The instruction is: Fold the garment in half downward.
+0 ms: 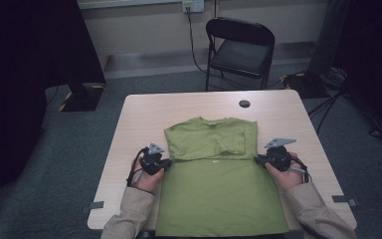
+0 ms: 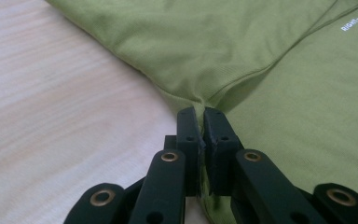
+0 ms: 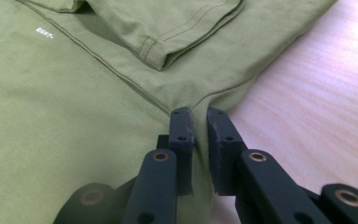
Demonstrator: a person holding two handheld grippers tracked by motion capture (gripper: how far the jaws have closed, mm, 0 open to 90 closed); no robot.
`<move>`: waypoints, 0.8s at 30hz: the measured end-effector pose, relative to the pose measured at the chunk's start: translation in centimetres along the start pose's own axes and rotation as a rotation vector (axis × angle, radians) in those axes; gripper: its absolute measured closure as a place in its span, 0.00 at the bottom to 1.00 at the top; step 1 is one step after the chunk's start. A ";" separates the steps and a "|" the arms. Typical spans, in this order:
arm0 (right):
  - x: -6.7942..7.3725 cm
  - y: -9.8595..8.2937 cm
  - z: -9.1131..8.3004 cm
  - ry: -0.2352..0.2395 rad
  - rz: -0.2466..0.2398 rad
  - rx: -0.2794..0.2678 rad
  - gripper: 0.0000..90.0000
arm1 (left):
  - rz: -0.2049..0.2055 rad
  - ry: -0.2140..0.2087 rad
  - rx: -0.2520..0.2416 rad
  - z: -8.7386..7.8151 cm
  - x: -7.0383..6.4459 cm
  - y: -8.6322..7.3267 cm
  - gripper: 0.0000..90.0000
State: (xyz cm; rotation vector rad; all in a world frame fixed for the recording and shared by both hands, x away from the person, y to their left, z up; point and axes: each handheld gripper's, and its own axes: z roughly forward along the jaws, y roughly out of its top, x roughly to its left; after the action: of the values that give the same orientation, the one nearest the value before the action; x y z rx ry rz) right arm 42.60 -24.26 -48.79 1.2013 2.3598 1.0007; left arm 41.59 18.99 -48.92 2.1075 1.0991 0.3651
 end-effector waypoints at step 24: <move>2.9 -3.7 -3.5 -0.018 -0.053 -0.006 0.89 | 0.023 -0.058 -0.013 -2.5 -3.3 -3.1 0.96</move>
State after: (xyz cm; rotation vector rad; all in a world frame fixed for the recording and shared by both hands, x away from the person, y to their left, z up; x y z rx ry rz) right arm 36.82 -25.02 -48.79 1.1345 2.3605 0.9756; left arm 36.40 18.68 -49.10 2.1071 1.0376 0.3198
